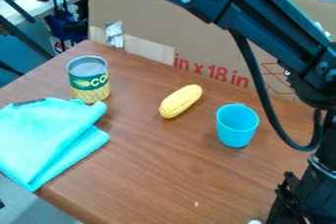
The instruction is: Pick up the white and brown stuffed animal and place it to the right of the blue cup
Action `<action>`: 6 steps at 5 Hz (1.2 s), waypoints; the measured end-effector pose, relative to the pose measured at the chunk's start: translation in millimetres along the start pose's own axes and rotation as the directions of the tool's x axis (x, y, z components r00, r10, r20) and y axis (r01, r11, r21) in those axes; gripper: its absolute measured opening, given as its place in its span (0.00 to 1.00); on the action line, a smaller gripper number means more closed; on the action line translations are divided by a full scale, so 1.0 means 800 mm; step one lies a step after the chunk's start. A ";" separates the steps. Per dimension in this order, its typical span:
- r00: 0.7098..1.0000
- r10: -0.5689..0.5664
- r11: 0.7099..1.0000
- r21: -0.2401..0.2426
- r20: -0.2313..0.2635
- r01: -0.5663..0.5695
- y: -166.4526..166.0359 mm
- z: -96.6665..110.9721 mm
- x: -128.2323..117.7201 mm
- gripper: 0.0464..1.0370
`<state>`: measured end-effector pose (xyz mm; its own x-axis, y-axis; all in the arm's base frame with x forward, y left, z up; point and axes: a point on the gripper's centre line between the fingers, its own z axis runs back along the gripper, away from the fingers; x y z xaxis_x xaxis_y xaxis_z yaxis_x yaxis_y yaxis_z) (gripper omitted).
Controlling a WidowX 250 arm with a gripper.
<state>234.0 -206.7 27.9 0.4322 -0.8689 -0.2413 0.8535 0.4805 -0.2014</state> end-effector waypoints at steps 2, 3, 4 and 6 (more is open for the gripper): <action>0.995 0.102 0.994 0.030 -0.017 -0.101 -0.024 0.016 -0.060 0.49; 0.989 0.148 0.986 0.081 0.023 -0.149 -0.018 0.032 -0.080 0.49; 0.987 0.123 0.978 0.157 0.103 -0.138 0.003 0.038 -0.071 0.49; 0.984 0.126 0.959 0.236 0.129 -0.154 0.059 0.056 -0.041 0.49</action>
<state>273.4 -160.9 69.0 0.5706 -0.8092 -0.1398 0.8209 0.5671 0.0681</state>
